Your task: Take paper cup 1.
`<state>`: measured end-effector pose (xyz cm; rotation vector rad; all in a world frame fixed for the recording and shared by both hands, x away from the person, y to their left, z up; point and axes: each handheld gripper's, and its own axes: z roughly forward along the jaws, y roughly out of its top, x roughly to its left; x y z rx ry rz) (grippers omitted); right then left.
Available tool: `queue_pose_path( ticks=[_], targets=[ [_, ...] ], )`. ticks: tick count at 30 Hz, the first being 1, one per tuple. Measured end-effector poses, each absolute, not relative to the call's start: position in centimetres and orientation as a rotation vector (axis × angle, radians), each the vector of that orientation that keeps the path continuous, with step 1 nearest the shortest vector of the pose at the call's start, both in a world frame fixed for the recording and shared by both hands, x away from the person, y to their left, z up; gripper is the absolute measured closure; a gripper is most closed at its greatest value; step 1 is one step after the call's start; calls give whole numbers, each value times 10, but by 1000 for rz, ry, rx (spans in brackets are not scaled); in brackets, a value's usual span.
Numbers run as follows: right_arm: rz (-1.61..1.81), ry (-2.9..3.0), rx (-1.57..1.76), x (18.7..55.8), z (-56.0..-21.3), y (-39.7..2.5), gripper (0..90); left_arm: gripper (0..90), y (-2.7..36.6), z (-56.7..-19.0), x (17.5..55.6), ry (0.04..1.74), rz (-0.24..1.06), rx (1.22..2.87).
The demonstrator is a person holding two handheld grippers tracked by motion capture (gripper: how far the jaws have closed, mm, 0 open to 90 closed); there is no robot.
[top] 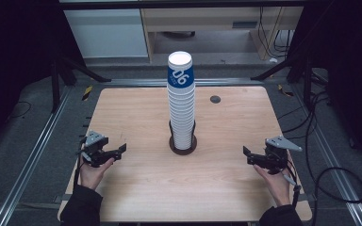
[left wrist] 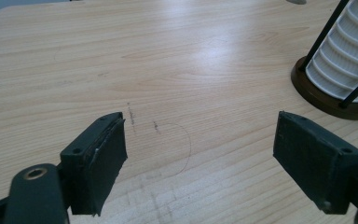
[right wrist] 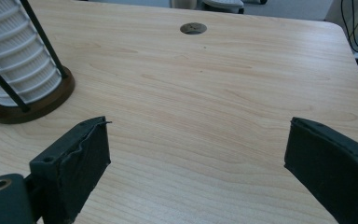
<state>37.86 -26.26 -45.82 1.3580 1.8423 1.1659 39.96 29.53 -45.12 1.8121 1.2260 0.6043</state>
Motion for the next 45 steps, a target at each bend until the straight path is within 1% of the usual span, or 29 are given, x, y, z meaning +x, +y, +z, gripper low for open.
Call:
queue_pose_path(
  ticks=[5, 9, 10, 12, 15, 16, 17, 18, 19, 24, 30, 38, 45],
  targets=[
    [1179, 1839, 1346, 376, -454, -263, 73, 177, 293, -451, 398, 1222, 586, 1813],
    [1215, 1819, 1326, 377, -446, -260, 82, 177, 291, -450, 397, 1212, 599, 1832],
    [1225, 1813, 1320, 377, -442, -259, 83, 177, 291, -449, 397, 1212, 597, 1828],
    [1244, 1797, 1263, 379, -430, -252, 114, 177, 291, -449, 397, 1213, 595, 1825],
    [1259, 1794, 1228, 382, -420, -247, 121, 176, 291, -451, 398, 1216, 586, 1830],
    [1285, 1791, 1203, 385, -408, -240, 121, 174, 291, -452, 398, 1216, 588, 1835],
    [1285, 1791, 1203, 385, -408, -240, 121, 174, 291, -452, 398, 1216, 588, 1835],
    [1316, 1783, 1171, 388, -396, -233, 119, 173, 290, -453, 398, 1215, 584, 1840],
    [1316, 1783, 1171, 388, -396, -233, 119, 173, 289, -453, 398, 1214, 583, 1844],
    [1366, 1772, 1076, 391, -365, -211, 113, 170, 286, -455, 399, 1197, 578, 1858],
    [1421, 1745, 1021, 398, -333, -194, 114, 168, 284, -458, 399, 1187, 569, 1880],
    [1474, 1746, 984, 405, -305, -181, 104, 168, 282, -460, 400, 1186, 559, 1883],
    [1494, 1766, 945, 409, -291, -170, 96, 168, 282, -460, 400, 1178, 552, 1890]
  ],
)
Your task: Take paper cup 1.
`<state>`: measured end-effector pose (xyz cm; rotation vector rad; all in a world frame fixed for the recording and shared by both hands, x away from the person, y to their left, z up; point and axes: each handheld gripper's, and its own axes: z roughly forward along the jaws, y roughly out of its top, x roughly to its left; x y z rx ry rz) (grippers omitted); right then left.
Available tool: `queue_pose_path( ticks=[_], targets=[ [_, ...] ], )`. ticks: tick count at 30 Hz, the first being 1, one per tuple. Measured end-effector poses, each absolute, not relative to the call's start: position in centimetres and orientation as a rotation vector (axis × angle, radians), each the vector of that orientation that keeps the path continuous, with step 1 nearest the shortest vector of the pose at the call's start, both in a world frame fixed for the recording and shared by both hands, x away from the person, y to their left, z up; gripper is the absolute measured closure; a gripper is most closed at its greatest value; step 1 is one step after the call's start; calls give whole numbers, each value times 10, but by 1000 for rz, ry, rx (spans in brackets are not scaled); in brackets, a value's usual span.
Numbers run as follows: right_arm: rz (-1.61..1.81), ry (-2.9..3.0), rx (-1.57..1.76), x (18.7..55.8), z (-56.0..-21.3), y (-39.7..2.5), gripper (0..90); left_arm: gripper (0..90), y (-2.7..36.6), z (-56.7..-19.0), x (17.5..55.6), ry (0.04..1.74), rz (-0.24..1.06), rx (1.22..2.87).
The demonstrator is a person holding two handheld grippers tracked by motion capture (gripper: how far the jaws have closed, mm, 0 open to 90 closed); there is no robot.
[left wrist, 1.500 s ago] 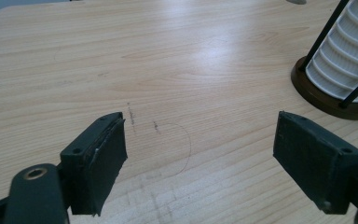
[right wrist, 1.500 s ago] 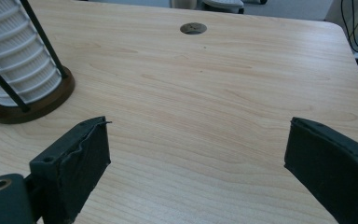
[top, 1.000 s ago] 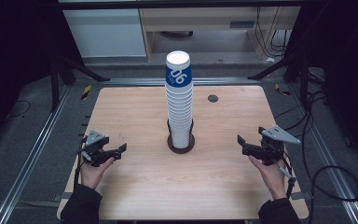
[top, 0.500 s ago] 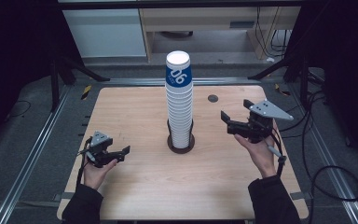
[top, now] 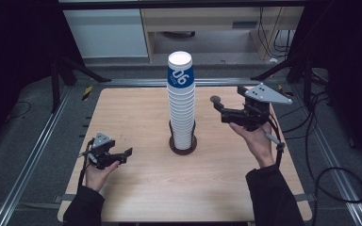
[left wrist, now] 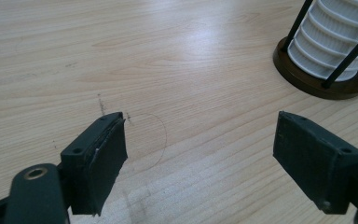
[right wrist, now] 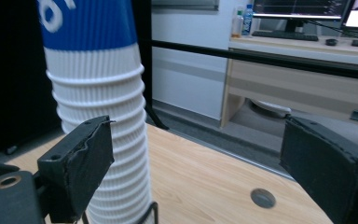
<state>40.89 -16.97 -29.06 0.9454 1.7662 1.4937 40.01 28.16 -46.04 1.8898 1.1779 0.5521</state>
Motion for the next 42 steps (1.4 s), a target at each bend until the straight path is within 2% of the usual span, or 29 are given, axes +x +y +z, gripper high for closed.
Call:
queue_pose_path(
  ticks=[21, 42],
  targets=[
    [1667, 1805, 827, 432, -251, -106, 93, 164, 279, -462, 401, 1166, 529, 1913],
    [1637, 1871, 831, 463, -253, -61, 110, 164, 276, -463, 401, 1154, 521, 1923]
  ],
)
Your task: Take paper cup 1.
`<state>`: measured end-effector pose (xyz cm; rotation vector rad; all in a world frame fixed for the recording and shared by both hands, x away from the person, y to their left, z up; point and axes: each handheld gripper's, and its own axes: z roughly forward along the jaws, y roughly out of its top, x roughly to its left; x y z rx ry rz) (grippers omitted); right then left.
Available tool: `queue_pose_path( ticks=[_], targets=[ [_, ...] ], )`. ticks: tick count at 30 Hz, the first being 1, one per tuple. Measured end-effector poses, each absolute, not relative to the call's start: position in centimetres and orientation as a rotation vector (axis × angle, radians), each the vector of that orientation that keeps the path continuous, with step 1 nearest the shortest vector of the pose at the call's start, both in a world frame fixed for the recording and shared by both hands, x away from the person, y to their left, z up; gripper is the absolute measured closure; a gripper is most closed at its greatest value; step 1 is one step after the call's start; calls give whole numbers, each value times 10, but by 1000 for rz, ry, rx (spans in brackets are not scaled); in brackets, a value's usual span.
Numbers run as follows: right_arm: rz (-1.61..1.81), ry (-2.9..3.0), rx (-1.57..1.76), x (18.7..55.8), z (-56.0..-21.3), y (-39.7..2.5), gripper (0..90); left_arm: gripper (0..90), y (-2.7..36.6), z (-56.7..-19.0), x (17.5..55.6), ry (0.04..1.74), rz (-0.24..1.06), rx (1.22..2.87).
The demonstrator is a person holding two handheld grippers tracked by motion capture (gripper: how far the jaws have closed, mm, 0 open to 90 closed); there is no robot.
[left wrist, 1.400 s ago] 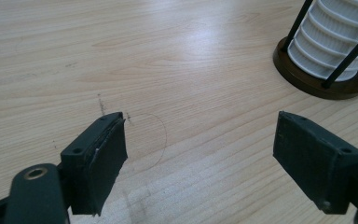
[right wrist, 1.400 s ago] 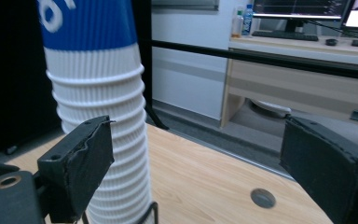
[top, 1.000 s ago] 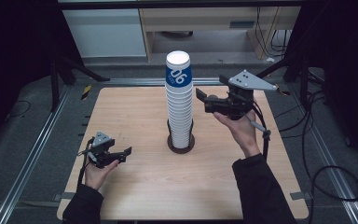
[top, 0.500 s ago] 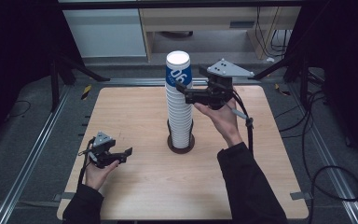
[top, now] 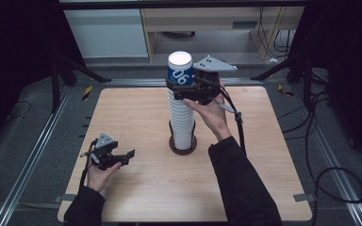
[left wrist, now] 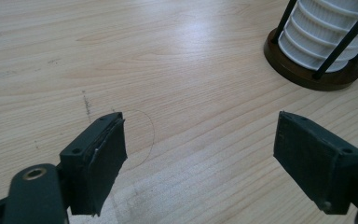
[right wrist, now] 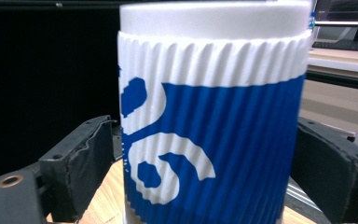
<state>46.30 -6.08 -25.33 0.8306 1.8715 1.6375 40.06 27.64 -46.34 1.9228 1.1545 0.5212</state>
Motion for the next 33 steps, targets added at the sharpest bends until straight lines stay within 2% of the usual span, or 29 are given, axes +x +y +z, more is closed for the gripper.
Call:
queue_pose_path(
  ticks=[9, 33],
  targets=[
    [1622, 1882, 842, 467, -253, -60, 200, 164, 276, -464, 401, 1154, 519, 1921],
    [1697, 1809, 770, 460, -213, -66, 219, 164, 277, -464, 401, 1155, 514, 1922]
  ],
)
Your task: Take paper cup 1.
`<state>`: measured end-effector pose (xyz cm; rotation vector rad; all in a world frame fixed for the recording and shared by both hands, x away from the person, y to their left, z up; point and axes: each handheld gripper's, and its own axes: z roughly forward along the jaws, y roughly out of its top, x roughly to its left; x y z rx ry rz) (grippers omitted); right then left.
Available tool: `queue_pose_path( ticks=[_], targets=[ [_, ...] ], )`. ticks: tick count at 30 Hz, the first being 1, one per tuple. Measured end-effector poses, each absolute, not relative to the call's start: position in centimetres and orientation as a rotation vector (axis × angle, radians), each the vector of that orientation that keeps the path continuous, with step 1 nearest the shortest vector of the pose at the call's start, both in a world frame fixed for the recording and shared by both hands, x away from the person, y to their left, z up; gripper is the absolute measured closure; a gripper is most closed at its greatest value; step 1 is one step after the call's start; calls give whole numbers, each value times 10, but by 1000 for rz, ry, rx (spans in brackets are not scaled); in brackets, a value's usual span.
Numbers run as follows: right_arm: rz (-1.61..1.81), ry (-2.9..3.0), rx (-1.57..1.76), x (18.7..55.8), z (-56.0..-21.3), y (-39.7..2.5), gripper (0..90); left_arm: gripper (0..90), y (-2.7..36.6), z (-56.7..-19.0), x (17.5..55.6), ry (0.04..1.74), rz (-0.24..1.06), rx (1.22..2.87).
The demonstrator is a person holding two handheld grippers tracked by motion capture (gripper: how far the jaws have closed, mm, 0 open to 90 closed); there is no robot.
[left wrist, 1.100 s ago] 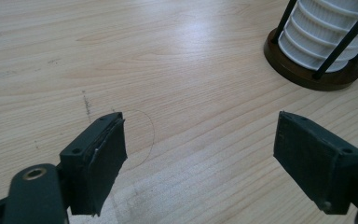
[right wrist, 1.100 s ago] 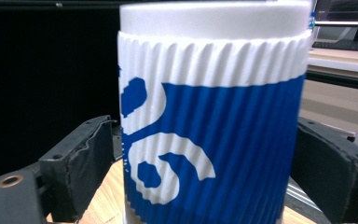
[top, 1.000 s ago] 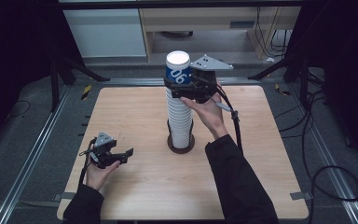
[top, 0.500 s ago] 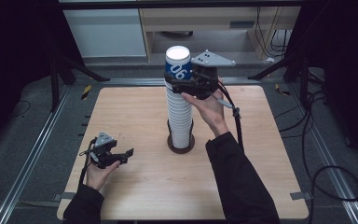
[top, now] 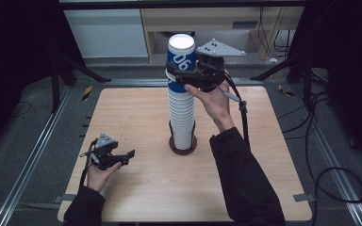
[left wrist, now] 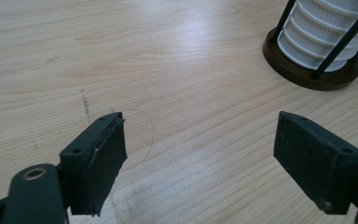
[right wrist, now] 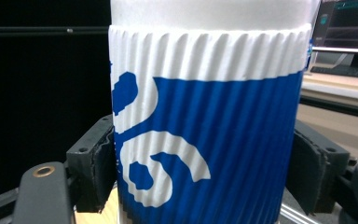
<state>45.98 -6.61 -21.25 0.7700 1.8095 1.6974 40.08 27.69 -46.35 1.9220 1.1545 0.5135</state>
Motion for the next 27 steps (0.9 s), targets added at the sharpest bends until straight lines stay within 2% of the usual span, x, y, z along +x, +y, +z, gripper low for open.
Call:
queue_pose_path(
  ticks=[16, 21, 27],
  targets=[
    [1713, 1713, 700, 437, -190, -93, 217, 164, 278, -462, 400, 1156, 513, 1914],
    [1694, 1700, 713, 425, -195, -117, 217, 164, 278, -462, 400, 1156, 513, 1916],
    [1649, 1731, 740, 412, -217, -145, 217, 164, 276, -461, 399, 1149, 509, 1921]
  ],
)
